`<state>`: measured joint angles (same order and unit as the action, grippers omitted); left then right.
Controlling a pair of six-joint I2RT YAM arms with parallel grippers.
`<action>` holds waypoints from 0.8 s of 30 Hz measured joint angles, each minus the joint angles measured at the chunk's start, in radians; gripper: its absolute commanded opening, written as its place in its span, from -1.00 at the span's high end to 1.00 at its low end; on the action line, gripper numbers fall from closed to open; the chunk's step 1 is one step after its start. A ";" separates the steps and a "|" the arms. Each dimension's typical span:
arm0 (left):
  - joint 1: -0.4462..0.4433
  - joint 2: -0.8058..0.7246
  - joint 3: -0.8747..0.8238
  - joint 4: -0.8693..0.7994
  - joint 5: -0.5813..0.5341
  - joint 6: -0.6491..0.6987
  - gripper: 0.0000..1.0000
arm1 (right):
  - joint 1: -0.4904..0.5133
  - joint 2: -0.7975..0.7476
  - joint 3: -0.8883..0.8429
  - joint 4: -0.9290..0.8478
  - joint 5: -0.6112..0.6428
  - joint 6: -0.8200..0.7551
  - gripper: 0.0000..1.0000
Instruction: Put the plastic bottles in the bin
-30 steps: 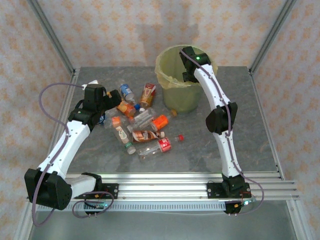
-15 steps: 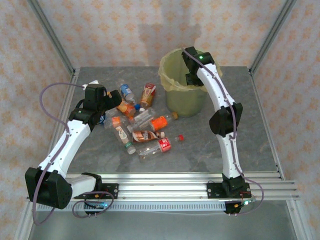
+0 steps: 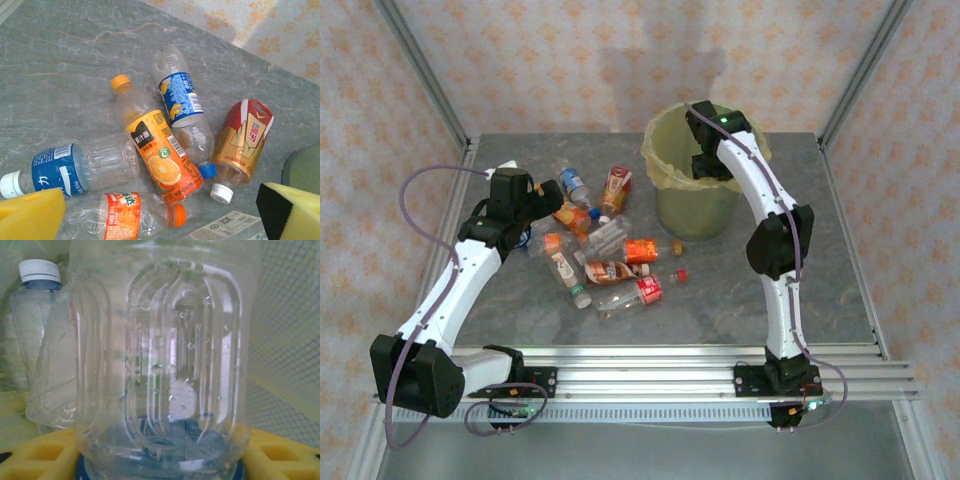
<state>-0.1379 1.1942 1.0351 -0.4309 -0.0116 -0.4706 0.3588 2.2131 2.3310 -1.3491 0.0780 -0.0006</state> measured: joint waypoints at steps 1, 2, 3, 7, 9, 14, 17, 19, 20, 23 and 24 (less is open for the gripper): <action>0.000 0.000 0.000 0.000 0.000 0.000 -1.00 | 0.000 0.001 0.005 0.000 -0.004 0.001 -0.35; 0.000 0.000 0.000 0.000 0.000 0.000 -1.00 | 0.000 0.003 0.013 0.001 -0.009 0.002 -0.40; 0.000 0.000 0.000 0.000 0.000 0.000 -1.00 | 0.000 0.006 0.024 0.002 -0.012 0.004 -0.44; 0.000 0.000 0.000 0.000 -0.004 0.000 -1.00 | 0.000 0.036 0.106 0.000 -0.023 0.005 -0.60; 0.000 0.000 0.000 0.000 -0.004 0.001 -1.00 | 0.000 0.051 0.145 0.000 -0.023 0.006 -0.65; 0.000 0.000 0.000 0.000 -0.004 0.001 -1.00 | 0.000 0.071 0.231 -0.013 -0.022 0.003 -0.69; 0.000 0.000 0.000 0.000 -0.005 0.001 -1.00 | 0.000 0.072 0.290 -0.022 -0.022 0.003 -0.70; 0.000 0.000 0.000 -0.002 -0.011 0.001 -1.00 | 0.000 0.071 0.321 -0.022 -0.021 0.003 -0.71; 0.000 -0.001 0.000 -0.004 -0.016 0.001 -1.00 | 0.000 0.068 0.324 -0.020 -0.021 0.003 -0.72; 0.000 -0.011 0.000 -0.016 -0.026 0.000 -1.00 | 0.000 0.050 0.323 -0.018 -0.021 0.004 -0.67; 0.000 -0.016 0.000 -0.021 -0.027 0.000 -1.00 | 0.000 0.043 0.320 -0.014 -0.021 0.004 -0.64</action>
<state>-0.1379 1.1786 1.0355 -0.4522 -0.0391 -0.4702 0.3588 2.2559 2.6507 -1.3628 0.0566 0.0032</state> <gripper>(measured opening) 0.999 0.851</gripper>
